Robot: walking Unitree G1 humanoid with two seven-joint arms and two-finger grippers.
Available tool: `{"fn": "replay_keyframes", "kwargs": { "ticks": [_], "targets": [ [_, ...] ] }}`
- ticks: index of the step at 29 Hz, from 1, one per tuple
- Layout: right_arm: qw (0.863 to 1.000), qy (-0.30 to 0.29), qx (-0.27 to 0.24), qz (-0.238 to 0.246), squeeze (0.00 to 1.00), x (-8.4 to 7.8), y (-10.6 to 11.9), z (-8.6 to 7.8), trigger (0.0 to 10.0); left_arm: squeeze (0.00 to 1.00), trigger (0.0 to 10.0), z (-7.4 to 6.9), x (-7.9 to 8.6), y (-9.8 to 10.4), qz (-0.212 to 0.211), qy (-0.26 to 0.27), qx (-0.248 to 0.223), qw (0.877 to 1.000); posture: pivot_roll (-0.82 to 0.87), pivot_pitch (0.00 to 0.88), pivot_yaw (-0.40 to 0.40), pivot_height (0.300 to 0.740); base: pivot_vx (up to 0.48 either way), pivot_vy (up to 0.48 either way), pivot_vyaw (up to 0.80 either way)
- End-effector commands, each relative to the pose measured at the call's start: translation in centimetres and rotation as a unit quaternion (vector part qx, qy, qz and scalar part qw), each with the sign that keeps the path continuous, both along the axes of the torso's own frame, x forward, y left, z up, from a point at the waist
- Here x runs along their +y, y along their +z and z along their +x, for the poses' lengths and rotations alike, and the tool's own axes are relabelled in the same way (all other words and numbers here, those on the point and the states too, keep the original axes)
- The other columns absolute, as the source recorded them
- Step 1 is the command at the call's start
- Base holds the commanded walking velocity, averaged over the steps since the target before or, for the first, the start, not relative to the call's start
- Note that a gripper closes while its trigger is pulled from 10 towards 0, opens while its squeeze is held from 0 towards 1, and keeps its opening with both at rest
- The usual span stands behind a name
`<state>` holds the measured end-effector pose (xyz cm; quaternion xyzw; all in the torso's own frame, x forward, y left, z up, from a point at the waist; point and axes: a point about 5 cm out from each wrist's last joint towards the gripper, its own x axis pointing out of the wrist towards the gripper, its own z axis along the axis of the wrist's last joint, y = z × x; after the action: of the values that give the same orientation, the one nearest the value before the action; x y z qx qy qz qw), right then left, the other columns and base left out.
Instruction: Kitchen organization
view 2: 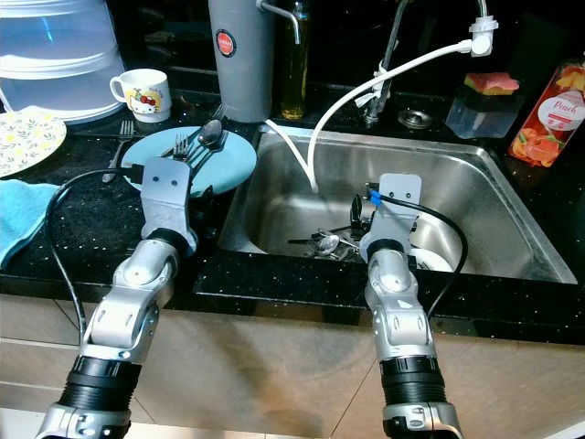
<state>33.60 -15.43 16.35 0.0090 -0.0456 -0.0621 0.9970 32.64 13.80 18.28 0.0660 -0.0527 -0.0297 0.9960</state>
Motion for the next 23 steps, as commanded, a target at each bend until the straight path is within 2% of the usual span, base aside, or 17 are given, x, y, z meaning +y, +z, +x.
{"fn": "replay_keyframes", "kwargs": {
  "ticks": [1, 23],
  "targets": [
    [1.000, -0.002, 0.009, 0.002, 0.00, -0.22, -0.25, 0.04, 10.0, 0.00, 10.0, 0.00, -0.32, 0.11, -0.001, -0.002, -0.003, 1.000, 0.22, 0.000, -0.074, 0.740, 0.000, 0.000, 0.00],
    [1.000, -0.003, 0.007, 0.004, 0.00, -0.23, 0.01, 0.21, 10.0, 0.00, 10.0, -0.01, -0.46, 0.15, -0.001, -0.003, -0.003, 1.000, 0.22, 0.000, -0.079, 0.740, 0.000, 0.000, 0.00]
  ]
}}
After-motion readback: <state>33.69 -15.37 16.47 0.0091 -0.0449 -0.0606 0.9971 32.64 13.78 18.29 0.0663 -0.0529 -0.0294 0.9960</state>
